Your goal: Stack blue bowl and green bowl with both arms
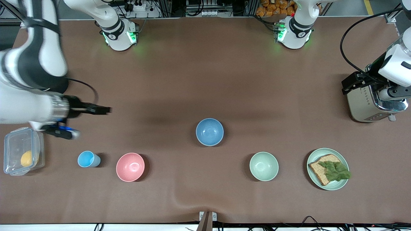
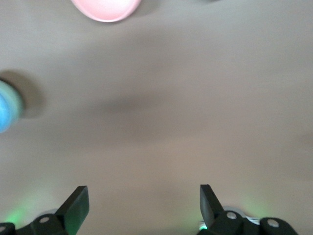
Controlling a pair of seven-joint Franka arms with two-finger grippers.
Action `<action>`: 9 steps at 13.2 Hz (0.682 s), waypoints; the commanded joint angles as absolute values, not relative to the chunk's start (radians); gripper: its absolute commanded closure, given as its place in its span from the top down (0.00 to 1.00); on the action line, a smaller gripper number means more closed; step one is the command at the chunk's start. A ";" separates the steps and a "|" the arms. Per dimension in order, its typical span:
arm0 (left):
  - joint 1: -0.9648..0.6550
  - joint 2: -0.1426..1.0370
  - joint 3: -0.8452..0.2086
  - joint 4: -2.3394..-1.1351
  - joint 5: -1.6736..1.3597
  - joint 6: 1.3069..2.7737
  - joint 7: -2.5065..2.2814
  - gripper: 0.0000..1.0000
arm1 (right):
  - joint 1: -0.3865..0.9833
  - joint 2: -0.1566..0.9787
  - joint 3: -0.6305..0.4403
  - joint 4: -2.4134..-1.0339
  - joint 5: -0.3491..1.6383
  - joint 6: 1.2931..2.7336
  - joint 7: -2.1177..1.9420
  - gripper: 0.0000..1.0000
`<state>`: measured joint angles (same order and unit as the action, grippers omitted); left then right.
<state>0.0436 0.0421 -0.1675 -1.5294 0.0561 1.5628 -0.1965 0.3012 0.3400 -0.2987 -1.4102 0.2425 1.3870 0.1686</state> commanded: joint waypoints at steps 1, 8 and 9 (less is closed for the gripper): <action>0.032 0.005 -0.152 -1.557 0.043 1.531 -0.167 1.00 | 0.229 0.201 -0.174 -1.503 0.089 1.394 0.097 1.00; 0.046 0.006 -0.156 -1.546 0.031 1.509 -0.130 1.00 | 0.085 -0.027 -0.065 -1.640 -0.005 1.402 0.009 1.00; 0.048 0.011 -0.155 -1.546 0.019 1.509 -0.130 1.00 | 0.042 -0.032 -0.033 -1.638 -0.006 1.407 0.009 1.00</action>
